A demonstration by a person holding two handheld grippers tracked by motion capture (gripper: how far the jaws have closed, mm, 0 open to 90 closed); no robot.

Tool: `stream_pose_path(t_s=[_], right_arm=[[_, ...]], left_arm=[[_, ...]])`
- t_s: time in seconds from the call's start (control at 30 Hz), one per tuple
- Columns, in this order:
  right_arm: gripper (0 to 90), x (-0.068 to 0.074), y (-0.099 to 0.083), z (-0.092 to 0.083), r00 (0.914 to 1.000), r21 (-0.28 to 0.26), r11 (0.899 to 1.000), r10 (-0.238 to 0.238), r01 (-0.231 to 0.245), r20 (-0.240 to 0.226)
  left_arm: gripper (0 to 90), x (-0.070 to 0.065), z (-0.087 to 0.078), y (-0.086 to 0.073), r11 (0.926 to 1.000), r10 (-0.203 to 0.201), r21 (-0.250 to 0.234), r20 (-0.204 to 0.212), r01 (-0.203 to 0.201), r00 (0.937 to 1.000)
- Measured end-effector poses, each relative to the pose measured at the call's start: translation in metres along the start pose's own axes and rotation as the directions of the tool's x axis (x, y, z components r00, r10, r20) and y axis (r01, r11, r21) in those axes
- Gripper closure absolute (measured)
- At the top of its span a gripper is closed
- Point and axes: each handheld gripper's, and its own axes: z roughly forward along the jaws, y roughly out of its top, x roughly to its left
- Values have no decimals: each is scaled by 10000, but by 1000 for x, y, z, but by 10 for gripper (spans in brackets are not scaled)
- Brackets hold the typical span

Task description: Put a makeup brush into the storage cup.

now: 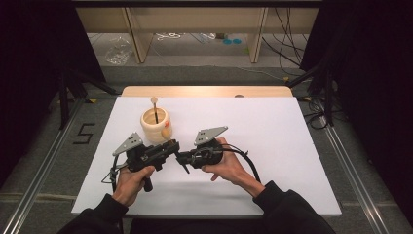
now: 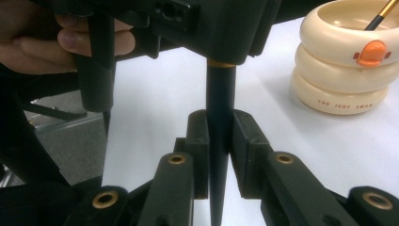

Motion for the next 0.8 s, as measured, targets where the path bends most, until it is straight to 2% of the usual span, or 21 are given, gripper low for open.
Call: stream_pose_path(t_s=[0.2,0.47,0.57,0.6,0.67,0.7,0.8], right_arm=[[789,1,-1,-1,9999,-58,9999,147,-146,92],[789,-1,0,-4,9992,-518,9980,380,-376,84],[789,0,1,-3,9991,-459,9981,410,-412,-55],[790,0,0,-2,9993,-501,9980,382,-381,-6],[790,1,1,-2,9992,-427,9983,406,-408,-53],[790,1,1,-2,9989,-453,9979,450,-455,-112],[789,1,1,-2,9987,-456,9977,495,-500,-119]], left_arm=[[735,1,1,-1,9999,110,79,24,-110,9999],[739,-1,3,-3,9997,164,164,11,-164,9999],[750,-1,3,-4,9999,55,122,44,-55,10000],[753,-2,3,-4,9999,-30,99,-68,30,10000],[763,-2,3,-4,10000,-11,83,-62,11,10000],[765,-1,3,-4,9998,186,85,39,-186,9998],[769,-2,3,-4,9998,184,76,69,-185,9998]])
